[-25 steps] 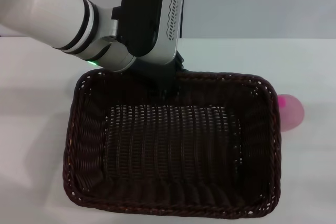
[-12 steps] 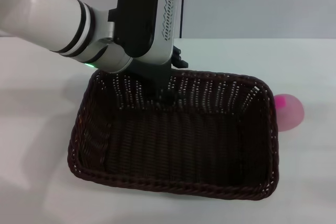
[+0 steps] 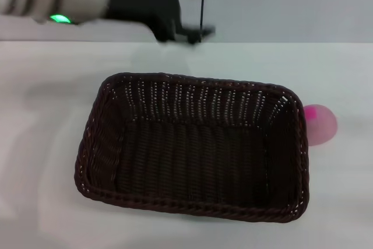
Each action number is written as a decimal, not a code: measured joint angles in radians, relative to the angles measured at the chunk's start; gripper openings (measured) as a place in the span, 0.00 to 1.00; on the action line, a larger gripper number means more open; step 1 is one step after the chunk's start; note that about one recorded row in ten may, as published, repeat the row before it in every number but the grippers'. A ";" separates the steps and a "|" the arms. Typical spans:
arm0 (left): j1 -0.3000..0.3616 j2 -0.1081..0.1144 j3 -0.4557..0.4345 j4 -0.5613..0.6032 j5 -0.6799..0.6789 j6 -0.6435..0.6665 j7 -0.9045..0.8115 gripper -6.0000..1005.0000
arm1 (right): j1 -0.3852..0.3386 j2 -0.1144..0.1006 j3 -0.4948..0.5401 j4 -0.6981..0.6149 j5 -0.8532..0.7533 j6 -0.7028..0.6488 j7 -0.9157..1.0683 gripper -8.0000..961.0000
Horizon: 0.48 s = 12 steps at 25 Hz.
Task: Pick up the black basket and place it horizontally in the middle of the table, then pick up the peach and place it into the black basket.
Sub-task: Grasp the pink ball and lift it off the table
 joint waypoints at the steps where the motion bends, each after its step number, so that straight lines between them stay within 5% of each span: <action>1: 0.017 0.000 -0.038 -0.015 -0.072 0.001 0.011 0.76 | -0.028 -0.028 0.010 -0.118 -0.094 0.057 0.128 0.86; 7: 0.116 0.000 -0.167 -0.107 -0.320 -0.006 0.056 0.77 | -0.031 -0.039 0.183 -0.443 -0.495 0.085 0.486 0.86; 9: 0.183 0.000 -0.212 -0.189 -0.433 -0.001 0.114 0.77 | 0.022 -0.030 0.295 -0.668 -0.781 0.031 0.731 0.86; 12: 0.209 0.000 -0.219 -0.215 -0.468 -0.002 0.145 0.76 | 0.073 -0.030 0.328 -0.793 -0.946 -0.025 0.881 0.86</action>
